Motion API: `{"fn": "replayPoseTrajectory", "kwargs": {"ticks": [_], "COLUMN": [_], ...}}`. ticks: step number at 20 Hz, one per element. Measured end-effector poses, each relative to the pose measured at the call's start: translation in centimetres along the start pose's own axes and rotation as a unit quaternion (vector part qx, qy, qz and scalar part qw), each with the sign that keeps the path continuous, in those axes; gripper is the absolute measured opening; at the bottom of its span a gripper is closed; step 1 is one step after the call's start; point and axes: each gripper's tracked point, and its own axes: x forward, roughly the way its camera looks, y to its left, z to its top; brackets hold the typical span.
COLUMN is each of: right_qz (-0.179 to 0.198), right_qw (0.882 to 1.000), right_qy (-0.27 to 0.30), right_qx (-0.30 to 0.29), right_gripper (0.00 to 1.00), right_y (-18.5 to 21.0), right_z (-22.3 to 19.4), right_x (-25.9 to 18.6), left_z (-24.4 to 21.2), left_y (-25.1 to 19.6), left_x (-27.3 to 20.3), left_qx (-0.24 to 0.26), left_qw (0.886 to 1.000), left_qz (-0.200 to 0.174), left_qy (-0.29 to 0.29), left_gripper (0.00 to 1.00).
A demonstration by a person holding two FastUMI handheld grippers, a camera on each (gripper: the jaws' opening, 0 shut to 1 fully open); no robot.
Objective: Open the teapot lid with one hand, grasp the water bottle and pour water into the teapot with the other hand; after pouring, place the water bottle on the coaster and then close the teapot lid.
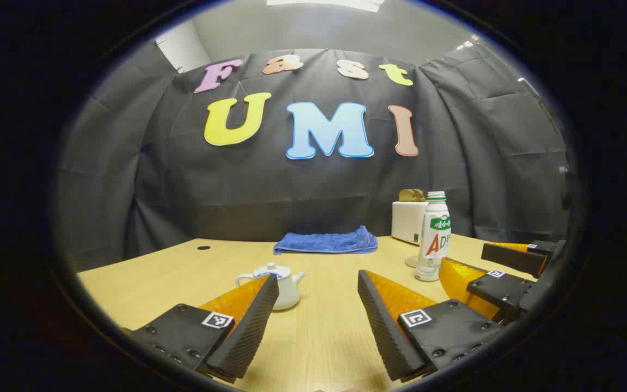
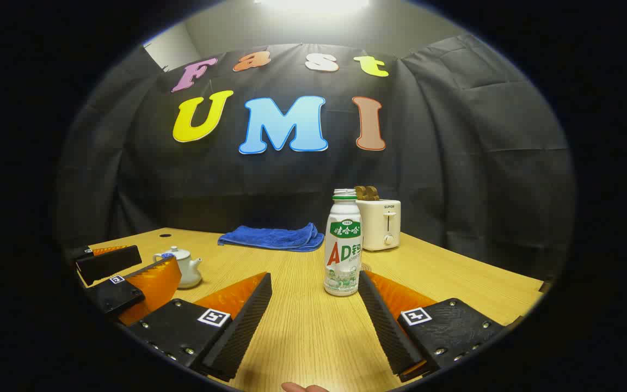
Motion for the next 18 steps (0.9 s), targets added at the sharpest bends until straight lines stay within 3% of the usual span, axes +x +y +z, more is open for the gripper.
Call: {"fn": "replayPoseTrajectory", "kwargs": {"ticks": [18], "right_qz": [-0.003], "right_qw": [1.0], "right_qy": [-0.001], "right_qx": [0.0], "right_gripper": [0.98], "right_y": [-0.06], "right_z": [0.0], "right_x": [0.03], "left_z": [-0.01], "left_y": [-0.19], "left_x": [0.02], "left_qx": [0.001], "left_qw": [1.0], "left_qz": [-0.007], "left_qy": [0.001], "left_gripper": [1.0]}}
